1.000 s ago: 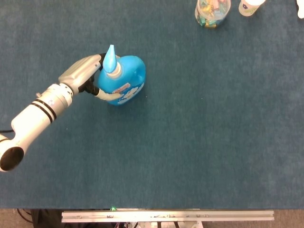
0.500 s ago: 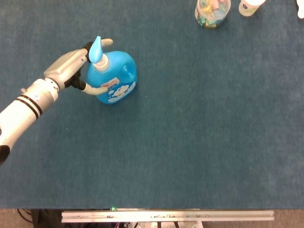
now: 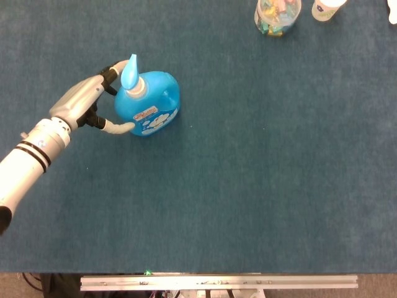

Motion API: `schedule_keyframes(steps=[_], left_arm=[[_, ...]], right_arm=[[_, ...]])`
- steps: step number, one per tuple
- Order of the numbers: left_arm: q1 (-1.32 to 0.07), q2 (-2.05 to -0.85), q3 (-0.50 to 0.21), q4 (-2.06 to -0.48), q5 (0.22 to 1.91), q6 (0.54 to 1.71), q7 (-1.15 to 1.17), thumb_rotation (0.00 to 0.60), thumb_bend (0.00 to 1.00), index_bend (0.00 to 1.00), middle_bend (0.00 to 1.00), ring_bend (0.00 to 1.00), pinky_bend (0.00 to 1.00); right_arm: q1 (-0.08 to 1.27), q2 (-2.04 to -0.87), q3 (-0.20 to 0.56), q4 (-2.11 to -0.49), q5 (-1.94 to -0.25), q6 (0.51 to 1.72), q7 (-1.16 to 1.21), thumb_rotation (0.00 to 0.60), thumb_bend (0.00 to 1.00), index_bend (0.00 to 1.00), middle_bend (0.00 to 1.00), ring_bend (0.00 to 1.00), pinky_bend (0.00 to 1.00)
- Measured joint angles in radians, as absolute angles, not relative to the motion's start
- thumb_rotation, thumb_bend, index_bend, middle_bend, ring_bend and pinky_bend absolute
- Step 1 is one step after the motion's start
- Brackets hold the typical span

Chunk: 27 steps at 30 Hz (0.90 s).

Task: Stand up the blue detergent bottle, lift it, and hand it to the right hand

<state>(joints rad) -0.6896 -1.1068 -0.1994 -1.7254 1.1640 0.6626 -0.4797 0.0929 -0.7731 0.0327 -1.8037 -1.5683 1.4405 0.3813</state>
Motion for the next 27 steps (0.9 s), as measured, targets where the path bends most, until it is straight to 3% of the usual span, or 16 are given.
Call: schedule_keyframes(steps=[8,17,27], left_arm=[[-0.691,-1.149,-0.19,-1.779,0.977,0.765,-0.289,0.6,0.17,0.0,0.09,0.03,0.27],[-0.713,-1.162,-0.198,-1.831,0.835,0.79,-0.215,0.6,0.15,0.0,0.09,0.04,0.28],[-0.706,-1.24,-0.213,-1.83,0.761,0.891,-0.165,0.6,0.15,0.0,0.17,0.12,0.38]], right_arm=[[0.092,-0.772,0.031,-1.8,-1.567,1.437,0.386,0.6,0.01,0.22,0.31,0.19,0.2],[0.094,-0.775,0.03,-1.79,-1.566,1.431,0.396,0.6,0.01,0.22,0.31,0.19,0.2],[0.096,-0.778,0.029,-1.78,-1.567,1.429,0.407,0.6,0.01,0.22,0.31,0.19,0.2]])
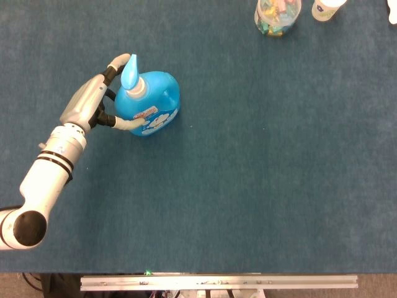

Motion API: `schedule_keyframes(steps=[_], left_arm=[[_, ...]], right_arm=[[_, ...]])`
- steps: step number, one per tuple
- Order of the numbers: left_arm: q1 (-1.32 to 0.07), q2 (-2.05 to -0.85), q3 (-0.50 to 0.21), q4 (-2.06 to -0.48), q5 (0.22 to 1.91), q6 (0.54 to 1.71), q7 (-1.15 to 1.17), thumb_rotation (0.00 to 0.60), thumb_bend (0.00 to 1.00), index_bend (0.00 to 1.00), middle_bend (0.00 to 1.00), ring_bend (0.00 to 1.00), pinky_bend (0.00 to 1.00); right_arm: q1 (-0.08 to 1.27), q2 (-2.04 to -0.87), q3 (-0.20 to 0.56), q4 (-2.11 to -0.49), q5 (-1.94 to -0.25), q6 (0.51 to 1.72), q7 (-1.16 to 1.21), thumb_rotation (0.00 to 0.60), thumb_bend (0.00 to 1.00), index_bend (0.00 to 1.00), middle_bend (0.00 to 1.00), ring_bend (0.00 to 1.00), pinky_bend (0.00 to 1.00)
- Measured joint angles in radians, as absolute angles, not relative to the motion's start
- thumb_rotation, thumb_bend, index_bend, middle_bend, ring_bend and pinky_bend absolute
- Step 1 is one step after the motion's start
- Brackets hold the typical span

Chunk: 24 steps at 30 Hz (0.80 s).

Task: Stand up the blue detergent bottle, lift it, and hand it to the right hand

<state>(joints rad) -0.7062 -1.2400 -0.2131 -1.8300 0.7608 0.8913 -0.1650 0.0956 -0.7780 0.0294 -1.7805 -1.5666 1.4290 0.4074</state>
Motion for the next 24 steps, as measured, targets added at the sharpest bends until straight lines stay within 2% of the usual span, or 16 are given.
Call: schedule_keyframes(steps=[3,6,11,14,17,24], left_arm=[[-0.705,-1.257,-0.215,-1.827,0.742,0.909,-0.149,0.6,0.15,0.0,0.18,0.15,0.41],[-0.701,-1.273,-0.219,-1.825,0.733,0.929,-0.139,0.6,0.15,0.07,0.24,0.21,0.47],[-0.687,-1.298,-0.229,-1.816,0.727,0.959,-0.13,0.6,0.15,0.24,0.4,0.42,0.63],[-0.681,-1.303,-0.238,-1.809,0.731,0.959,-0.138,0.6,0.15,0.31,0.48,0.49,0.73],[-0.676,-1.302,-0.248,-1.801,0.746,0.95,-0.155,0.6,0.15,0.36,0.5,0.5,0.79],[-0.666,-1.265,-0.275,-1.781,0.836,0.87,-0.239,0.6,0.15,0.42,0.51,0.5,0.78]], right_arm=[[0.095,-0.777,0.028,-1.779,-1.567,1.428,0.409,0.6,0.01,0.22,0.31,0.19,0.2],[0.096,-0.777,0.029,-1.778,-1.565,1.427,0.411,0.6,0.01,0.22,0.31,0.19,0.2],[0.098,-0.778,0.028,-1.777,-1.568,1.424,0.411,0.6,0.01,0.22,0.31,0.19,0.2],[0.099,-0.777,0.028,-1.779,-1.569,1.422,0.41,0.6,0.01,0.22,0.31,0.19,0.2],[0.1,-0.776,0.028,-1.781,-1.569,1.422,0.408,0.6,0.01,0.22,0.31,0.19,0.21],[0.109,-0.768,0.033,-1.802,-1.576,1.418,0.395,0.6,0.01,0.22,0.31,0.19,0.21]])
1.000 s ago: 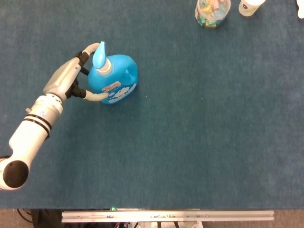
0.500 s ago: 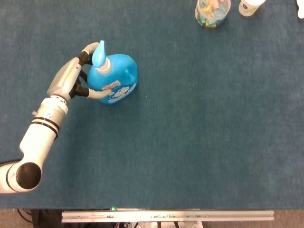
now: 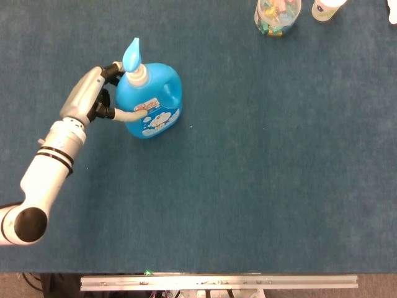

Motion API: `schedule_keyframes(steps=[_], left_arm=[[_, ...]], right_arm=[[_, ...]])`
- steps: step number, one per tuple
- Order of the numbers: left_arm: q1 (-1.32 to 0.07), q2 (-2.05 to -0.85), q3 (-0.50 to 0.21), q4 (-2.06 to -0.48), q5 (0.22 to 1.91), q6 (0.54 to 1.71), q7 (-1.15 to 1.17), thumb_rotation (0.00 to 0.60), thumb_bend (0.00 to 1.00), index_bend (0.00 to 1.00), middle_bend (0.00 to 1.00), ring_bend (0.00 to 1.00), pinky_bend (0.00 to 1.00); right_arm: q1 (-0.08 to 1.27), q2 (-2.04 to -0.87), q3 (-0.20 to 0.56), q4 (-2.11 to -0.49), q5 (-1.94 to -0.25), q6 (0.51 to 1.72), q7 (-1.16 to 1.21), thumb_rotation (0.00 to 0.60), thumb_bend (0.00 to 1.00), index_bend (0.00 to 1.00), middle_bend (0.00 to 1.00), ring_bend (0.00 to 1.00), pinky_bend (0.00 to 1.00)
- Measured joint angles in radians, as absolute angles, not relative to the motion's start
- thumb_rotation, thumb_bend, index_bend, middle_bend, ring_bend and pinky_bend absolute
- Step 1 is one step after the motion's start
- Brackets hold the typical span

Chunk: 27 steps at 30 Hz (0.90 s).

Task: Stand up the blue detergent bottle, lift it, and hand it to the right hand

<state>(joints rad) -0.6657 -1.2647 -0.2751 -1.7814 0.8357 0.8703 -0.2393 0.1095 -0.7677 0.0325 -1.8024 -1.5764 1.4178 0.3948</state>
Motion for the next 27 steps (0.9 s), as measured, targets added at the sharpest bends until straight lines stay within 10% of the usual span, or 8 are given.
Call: schedule_keyframes(steps=[27], left_arm=[[-0.634,-1.118,-0.29,-1.656,1.457,0.801,-0.829,0.6,0.15,0.43,0.5,0.46,0.73]], right_arm=[[0.399,-0.809,0.159,-1.999,-1.495,1.107,0.506,0.6,0.1,0.22,0.32,0.2,0.22]])
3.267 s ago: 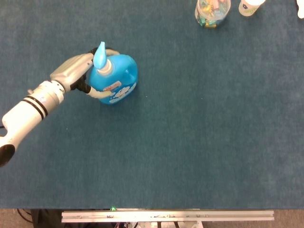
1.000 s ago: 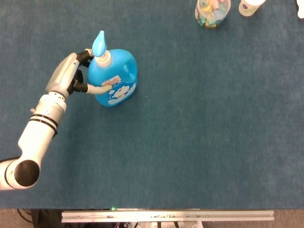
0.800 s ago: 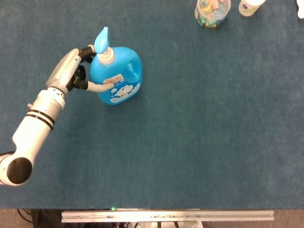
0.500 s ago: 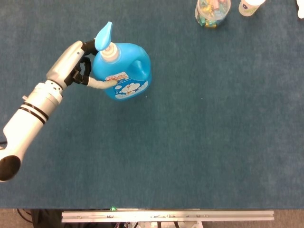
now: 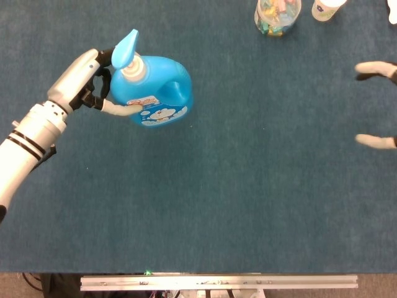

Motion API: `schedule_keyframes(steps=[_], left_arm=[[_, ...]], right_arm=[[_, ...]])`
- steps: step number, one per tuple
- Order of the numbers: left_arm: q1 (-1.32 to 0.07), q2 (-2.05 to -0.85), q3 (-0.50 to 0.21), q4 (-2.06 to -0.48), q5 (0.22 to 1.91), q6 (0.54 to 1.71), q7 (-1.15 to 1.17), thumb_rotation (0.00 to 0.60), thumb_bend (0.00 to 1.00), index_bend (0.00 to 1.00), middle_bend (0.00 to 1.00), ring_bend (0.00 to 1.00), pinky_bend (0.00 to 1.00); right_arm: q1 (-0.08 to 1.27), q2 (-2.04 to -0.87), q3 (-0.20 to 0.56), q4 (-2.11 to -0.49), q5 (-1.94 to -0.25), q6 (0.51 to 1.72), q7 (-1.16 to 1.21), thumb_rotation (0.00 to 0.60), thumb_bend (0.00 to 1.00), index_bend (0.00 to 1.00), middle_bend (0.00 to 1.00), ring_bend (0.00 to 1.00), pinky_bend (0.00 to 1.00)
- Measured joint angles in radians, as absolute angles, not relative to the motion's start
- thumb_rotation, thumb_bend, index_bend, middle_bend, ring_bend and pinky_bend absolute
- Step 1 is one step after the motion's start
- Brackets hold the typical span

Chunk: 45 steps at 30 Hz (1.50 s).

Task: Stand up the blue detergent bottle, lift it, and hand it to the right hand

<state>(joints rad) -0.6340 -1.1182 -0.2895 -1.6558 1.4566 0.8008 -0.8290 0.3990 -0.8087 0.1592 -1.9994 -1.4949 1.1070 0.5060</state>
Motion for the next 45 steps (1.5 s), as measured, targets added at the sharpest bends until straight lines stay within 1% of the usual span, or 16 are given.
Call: schedule_keyframes(steps=[5,8,10,19,24,34,45], left_arm=[[-0.635,-1.097,-0.268,-1.661,1.484,0.829,-0.842,0.6,0.15,0.43,0.5,0.46,0.73],[-0.636,-1.082,-0.258,-1.668,1.489,0.841,-0.859,0.6,0.15,0.43,0.5,0.46,0.73],[-0.636,-1.075,-0.251,-1.673,1.491,0.847,-0.869,0.6,0.15,0.43,0.5,0.45,0.73],[-0.647,-1.047,-0.22,-1.713,1.508,0.862,-0.897,0.6,0.15,0.43,0.5,0.45,0.73],[-0.658,-1.041,-0.21,-1.738,1.512,0.868,-0.924,0.6,0.15,0.43,0.5,0.45,0.73],[-0.679,-1.056,-0.21,-1.766,1.489,0.886,-0.954,0.6,0.15,0.43,0.5,0.45,0.73],[-0.699,-1.09,-0.21,-1.772,1.455,0.889,-0.939,0.6,0.15,0.43,0.5,0.45,0.73]], right_arm=[[0.463,-0.869,0.187,-2.008,-1.446,1.047,0.498,0.6,0.12,0.22,0.33,0.2,0.22],[0.507,-0.911,0.203,-2.013,-1.41,1.0,0.49,0.6,0.12,0.26,0.35,0.22,0.23],[0.537,-0.944,0.216,-2.014,-1.382,0.975,0.478,0.6,0.12,0.27,0.35,0.22,0.23],[0.643,-1.064,0.271,-1.997,-1.246,0.912,0.388,0.6,0.12,0.27,0.35,0.22,0.23],[0.697,-1.112,0.298,-1.987,-1.161,0.889,0.329,0.6,0.12,0.27,0.35,0.22,0.23],[0.813,-1.162,0.359,-1.988,-0.974,0.834,0.245,0.6,0.12,0.27,0.35,0.22,0.23],[0.897,-1.246,0.403,-1.972,-0.845,0.837,0.208,0.6,0.12,0.27,0.35,0.22,0.23]])
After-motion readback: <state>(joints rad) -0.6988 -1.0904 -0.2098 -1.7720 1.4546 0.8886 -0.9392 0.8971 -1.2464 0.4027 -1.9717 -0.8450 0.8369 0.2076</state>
